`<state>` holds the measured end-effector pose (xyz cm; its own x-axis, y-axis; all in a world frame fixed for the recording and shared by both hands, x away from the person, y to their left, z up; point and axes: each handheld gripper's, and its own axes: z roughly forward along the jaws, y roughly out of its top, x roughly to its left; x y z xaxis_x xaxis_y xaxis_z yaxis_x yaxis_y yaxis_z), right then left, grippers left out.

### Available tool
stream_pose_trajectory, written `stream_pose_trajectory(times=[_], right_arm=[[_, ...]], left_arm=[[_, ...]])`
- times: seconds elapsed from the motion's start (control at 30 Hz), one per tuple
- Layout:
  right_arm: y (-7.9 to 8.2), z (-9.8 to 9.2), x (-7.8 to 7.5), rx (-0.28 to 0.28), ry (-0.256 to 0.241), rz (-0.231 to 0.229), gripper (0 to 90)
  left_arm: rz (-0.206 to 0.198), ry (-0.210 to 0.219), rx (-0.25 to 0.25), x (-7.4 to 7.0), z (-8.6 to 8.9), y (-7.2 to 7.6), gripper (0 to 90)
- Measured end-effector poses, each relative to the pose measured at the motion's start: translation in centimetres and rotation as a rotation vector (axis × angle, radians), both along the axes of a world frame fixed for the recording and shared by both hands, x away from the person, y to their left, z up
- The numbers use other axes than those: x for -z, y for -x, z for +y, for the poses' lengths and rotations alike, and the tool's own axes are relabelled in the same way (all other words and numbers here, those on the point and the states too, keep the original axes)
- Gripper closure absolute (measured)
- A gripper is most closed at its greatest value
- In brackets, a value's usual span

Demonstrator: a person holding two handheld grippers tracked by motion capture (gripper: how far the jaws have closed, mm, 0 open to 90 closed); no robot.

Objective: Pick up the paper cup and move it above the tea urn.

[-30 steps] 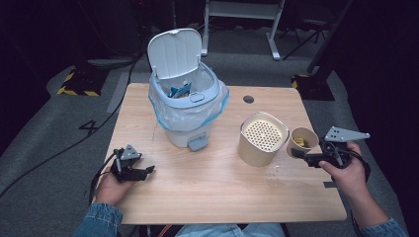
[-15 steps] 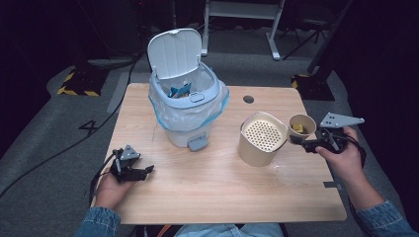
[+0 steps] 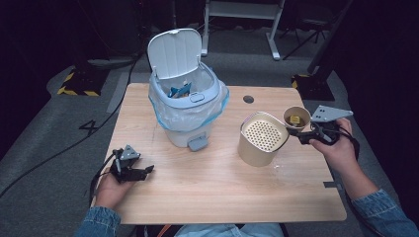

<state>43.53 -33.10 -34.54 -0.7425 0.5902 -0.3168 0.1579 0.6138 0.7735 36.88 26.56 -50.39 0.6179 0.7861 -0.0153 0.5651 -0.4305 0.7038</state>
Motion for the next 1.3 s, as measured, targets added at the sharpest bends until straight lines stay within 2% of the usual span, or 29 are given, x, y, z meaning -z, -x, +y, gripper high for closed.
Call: stream_pose_trajectory(times=[0.07, 0.13, 0.47, 0.7, 1.07, 1.17, 1.3], right_arm=[[-0.2, 0.2, 0.0, -0.013, 0.038, -0.025, 31.1], [-0.3, 0.6, 0.1, -0.033, 0.086, -0.073, 31.2], [-0.7, 2.2, 0.7, -0.112, 0.296, -0.253, 31.5], [-1.2, 2.6, 1.0, -0.129, 0.38, -0.301, 31.5], [-1.5, 2.9, 1.4, -0.148, 0.578, -0.393, 31.8], [-1.3, 3.3, 1.7, -0.151, 0.666, -0.439, 32.1], [-1.0, 4.0, 1.9, -0.168, 0.822, -0.538, 32.3]], left_arm=[[0.0, 0.0, 0.0, 0.0, 0.0, 0.0, 25.4], [0.0, 0.0, 0.0, 0.0, 0.0, 0.0, 25.4], [0.0, 0.0, 0.0, 0.0, 0.0, 0.0, 25.4], [0.0, 0.0, 0.0, 0.0, 0.0, 0.0, 25.5], [0.0, 0.0, 0.0, 0.0, 0.0, 0.0, 25.4], [0.0, 0.0, 0.0, 0.0, 0.0, 0.0, 25.4], [0.0, 0.0, 0.0, 0.0, 0.0, 0.0, 25.5]])
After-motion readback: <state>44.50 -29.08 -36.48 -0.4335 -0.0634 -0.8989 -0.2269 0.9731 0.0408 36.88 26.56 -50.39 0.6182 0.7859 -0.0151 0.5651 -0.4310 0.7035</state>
